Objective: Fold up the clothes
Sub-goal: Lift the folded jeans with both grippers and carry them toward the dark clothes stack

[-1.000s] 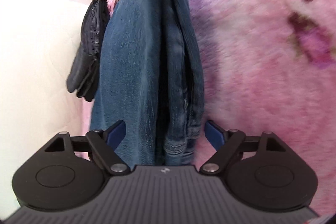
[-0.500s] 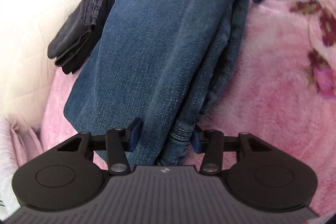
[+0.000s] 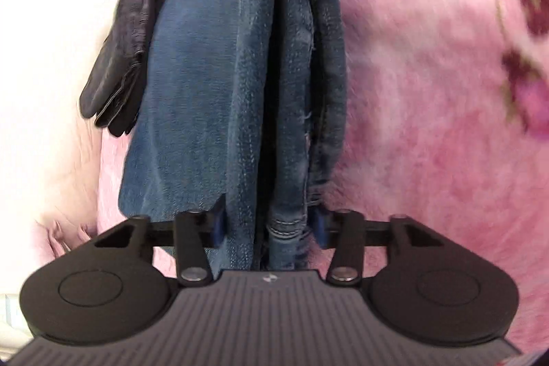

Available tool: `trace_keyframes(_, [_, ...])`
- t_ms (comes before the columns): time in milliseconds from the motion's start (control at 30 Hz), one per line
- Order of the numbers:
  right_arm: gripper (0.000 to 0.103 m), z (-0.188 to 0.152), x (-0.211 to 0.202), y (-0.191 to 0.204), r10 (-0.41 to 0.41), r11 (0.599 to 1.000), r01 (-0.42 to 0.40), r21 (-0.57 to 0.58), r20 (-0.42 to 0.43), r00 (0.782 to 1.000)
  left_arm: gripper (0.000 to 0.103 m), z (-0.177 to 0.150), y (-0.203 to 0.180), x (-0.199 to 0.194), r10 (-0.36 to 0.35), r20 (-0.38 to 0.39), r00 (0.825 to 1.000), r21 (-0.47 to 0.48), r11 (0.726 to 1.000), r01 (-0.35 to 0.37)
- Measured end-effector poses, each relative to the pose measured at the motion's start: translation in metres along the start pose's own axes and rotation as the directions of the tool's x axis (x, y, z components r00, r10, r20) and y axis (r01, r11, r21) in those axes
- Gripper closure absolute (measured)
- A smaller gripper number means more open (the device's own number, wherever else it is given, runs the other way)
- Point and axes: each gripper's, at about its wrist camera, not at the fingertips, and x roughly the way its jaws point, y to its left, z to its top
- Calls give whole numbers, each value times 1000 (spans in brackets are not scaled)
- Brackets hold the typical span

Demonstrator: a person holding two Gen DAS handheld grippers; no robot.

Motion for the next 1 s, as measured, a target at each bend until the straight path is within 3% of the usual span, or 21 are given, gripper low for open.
trace_keyframes(300, [72,2,-85,-57,71,997,-69,-32,43,997,73,32,50,-97,-57,-17,998,-124,991,55])
trace_keyframes(600, [74,4,-149,-110,88,992,-80,-96,82,993,74,65,95,-152,-39,-44,998,-240,970,27])
trace_keyframes(833, [74,-5,-143,-185,57,983,-17,-185,211,976,75,93,165,-150,53,-126,991,-310,946,-90])
trace_keyframes(1000, [74,-23,-96,-285,14,974,66,-218,347,938,75,132,254,-119,161,-230,960,-342,910,-235])
